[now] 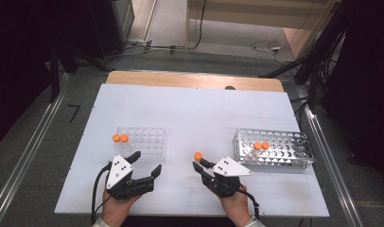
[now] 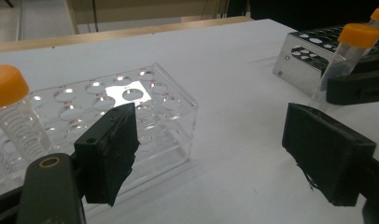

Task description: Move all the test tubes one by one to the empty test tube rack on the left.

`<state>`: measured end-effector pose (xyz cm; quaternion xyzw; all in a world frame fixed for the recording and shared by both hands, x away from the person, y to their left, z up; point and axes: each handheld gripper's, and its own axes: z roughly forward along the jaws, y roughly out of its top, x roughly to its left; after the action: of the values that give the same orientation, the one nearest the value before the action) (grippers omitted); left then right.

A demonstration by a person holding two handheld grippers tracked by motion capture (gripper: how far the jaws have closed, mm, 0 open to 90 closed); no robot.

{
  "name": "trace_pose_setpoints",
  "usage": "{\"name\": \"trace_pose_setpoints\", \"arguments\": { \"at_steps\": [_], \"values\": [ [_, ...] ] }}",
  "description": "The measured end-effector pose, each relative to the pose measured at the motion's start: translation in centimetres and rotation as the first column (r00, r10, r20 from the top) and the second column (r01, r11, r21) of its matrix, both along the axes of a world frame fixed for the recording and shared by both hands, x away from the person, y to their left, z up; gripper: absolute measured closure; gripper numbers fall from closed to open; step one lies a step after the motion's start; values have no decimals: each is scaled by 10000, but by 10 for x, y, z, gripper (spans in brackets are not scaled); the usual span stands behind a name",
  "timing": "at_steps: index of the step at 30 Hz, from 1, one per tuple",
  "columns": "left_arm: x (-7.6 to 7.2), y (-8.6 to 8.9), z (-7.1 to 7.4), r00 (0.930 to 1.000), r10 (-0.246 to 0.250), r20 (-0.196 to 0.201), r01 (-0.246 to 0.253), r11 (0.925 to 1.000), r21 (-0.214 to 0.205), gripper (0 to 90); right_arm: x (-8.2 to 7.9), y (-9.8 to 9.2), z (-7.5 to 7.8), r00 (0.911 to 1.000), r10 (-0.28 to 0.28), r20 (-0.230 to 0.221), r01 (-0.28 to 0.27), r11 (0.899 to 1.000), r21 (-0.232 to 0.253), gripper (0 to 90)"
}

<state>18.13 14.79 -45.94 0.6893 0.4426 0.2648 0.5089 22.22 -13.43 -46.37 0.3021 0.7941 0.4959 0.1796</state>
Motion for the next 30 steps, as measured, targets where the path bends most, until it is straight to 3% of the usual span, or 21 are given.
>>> {"name": "trace_pose_setpoints", "arguments": {
  "at_steps": [7, 14, 21, 30],
  "values": [
    [3, -10, 10, 10000, -12, 45, 12, 10000, -74, 193, -1, 19, -2, 9983, 574, -87, -576, 9982, -143, 727],
    [5, -29, 14, 9974, -705, 130, 704, 9975, 71, 213, 0, 28, -3, 9965, 786, -274, -790, 9968, -137, 727],
    [4, -45, 20, 9908, -1276, 460, 1266, 9917, 223, 309, -3, 36, -3, 9939, 1070, -284, -1075, 9940, -189, 727],
    [4, -55, 19, 9810, -1827, 652, 1817, 9831, 214, 525, -5, 37, -2, 9922, 1207, -311, -1212, 9925, -151, 727]
  ]
}}
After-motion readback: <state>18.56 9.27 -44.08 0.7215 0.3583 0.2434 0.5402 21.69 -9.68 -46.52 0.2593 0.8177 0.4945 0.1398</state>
